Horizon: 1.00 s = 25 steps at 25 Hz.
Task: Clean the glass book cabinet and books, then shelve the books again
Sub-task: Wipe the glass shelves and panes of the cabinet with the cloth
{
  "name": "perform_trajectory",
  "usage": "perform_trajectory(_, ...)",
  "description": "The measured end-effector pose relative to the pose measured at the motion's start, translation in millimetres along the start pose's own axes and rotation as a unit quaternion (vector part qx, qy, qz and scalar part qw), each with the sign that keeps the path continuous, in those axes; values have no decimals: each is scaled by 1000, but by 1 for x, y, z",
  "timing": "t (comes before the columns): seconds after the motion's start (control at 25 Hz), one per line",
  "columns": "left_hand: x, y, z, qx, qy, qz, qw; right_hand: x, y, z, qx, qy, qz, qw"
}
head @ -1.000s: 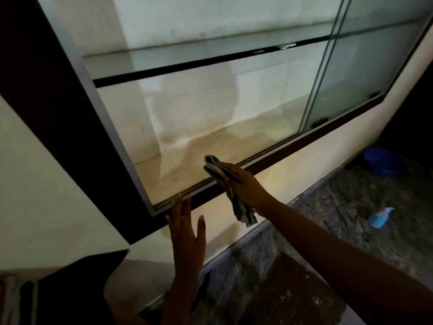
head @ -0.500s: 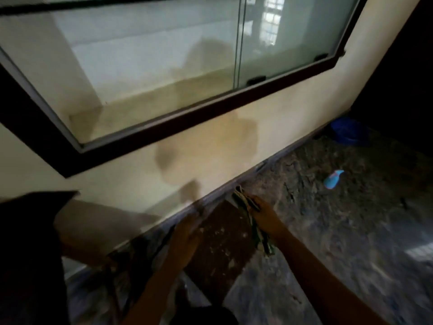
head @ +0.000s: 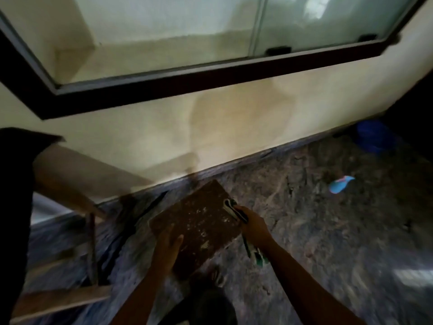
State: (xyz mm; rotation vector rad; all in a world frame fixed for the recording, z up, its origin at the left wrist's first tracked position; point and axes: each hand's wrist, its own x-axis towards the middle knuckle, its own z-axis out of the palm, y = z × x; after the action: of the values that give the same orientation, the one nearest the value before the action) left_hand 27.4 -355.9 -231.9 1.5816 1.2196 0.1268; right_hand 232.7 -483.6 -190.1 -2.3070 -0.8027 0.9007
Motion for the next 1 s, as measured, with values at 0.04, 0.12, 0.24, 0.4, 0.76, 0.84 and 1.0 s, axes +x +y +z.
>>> perform_trajectory(0.04, 6, -12, 3, -28, 21, -34, 999, 21, -1, 11, -13, -29, -17, 999)
perform_trajectory(0.12, 20, -34, 12, -73, 57, -108, 990, 64, -1, 38, -39, -96, -60, 993)
perform_trajectory(0.24, 48, -64, 33, -110, 136, -213, 961, 115, 13, 80, -60, -194, -57, 977)
perform_trajectory(0.4, 80, -85, 57, -170, 202, -303, 916, 158, 51, 87, -57, -97, -5, 994)
perform_trajectory(0.76, 130, -124, 71, -386, 173, -445, 789, 238, 123, 75, -37, -156, 214, 963)
perform_trajectory(0.84, 136, -163, 91, -379, 198, -452, 783, 237, 136, 60, 44, -162, 238, 957)
perform_trajectory(1.0, 122, -93, 137, -379, 191, -444, 789, 219, 181, 2, 112, -155, 263, 946)
